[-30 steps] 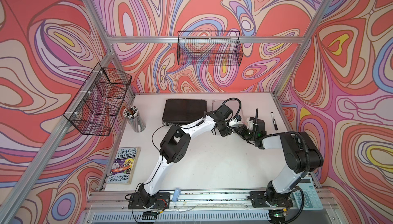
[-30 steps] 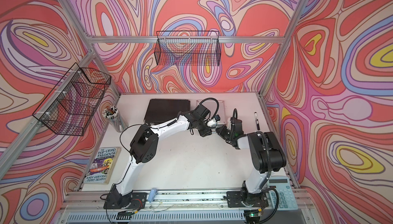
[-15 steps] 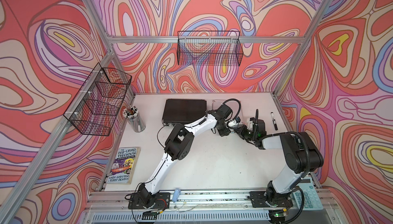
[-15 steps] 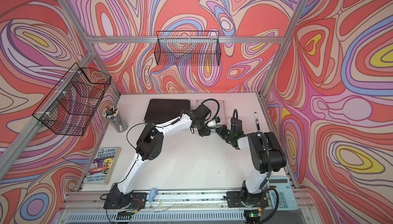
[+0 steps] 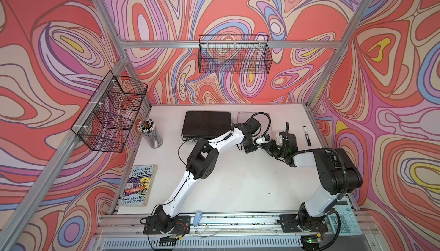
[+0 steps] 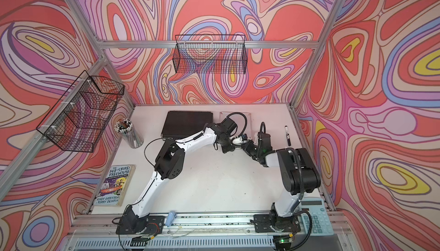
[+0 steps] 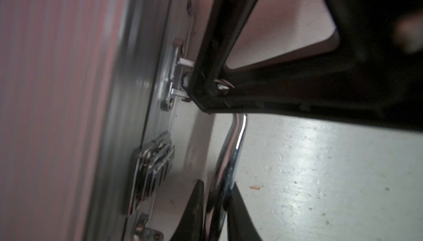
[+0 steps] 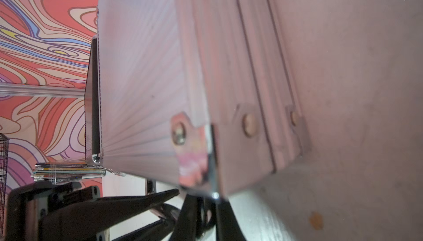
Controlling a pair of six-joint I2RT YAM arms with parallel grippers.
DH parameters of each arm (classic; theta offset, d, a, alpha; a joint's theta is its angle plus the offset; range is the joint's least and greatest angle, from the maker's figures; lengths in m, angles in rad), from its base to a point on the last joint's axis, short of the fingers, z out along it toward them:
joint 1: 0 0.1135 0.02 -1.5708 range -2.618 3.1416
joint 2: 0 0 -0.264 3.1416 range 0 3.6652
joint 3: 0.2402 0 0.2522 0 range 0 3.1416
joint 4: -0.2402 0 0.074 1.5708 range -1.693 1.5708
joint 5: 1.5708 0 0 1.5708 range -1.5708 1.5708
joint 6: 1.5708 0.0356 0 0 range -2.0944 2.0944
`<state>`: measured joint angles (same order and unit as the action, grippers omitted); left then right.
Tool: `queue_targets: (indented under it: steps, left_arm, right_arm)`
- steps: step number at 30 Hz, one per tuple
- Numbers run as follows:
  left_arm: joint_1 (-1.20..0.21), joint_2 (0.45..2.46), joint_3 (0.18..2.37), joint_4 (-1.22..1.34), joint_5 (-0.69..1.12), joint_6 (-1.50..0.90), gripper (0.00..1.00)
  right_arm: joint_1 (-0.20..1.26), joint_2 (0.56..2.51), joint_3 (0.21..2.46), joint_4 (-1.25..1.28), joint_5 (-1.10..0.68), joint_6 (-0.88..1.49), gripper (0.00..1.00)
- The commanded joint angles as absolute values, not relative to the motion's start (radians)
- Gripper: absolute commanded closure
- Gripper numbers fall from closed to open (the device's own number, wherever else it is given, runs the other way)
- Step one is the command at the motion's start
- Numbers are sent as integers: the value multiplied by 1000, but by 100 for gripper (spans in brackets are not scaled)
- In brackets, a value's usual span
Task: Open the poker set cases
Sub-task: Pick up the poker set case from the center of the board.
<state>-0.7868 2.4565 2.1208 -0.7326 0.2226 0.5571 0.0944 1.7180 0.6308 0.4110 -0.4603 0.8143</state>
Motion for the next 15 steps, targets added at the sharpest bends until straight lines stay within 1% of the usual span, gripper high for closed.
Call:
queue_targets:
  steps: [1,4,6,9,11,13,15]
  left_arm:
    - [-765,2488,2125,-814,177,527,92]
    - [-765,2478,2133,-818,185,523,100]
    - [-765,2469,2141,-819,197,513,100]
    - [-764,2458,2157,-821,237,492,100]
    - [-764,2455,2178,-825,275,470,100]
    - [-764,2456,2200,-831,312,446,100]
    - [-764,2459,2221,-839,349,417,100]
  right_arm:
    - [96,1646,675,456,-477,797,100]
    - [96,1636,680,414,-458,776,100]
    - [95,1628,681,374,-435,758,99]
    - [63,1628,679,321,-436,761,86]
    - [22,1620,654,338,-470,788,74]
    - [-5,1597,642,327,-474,791,68]
    - [-21,1573,642,295,-471,780,63]
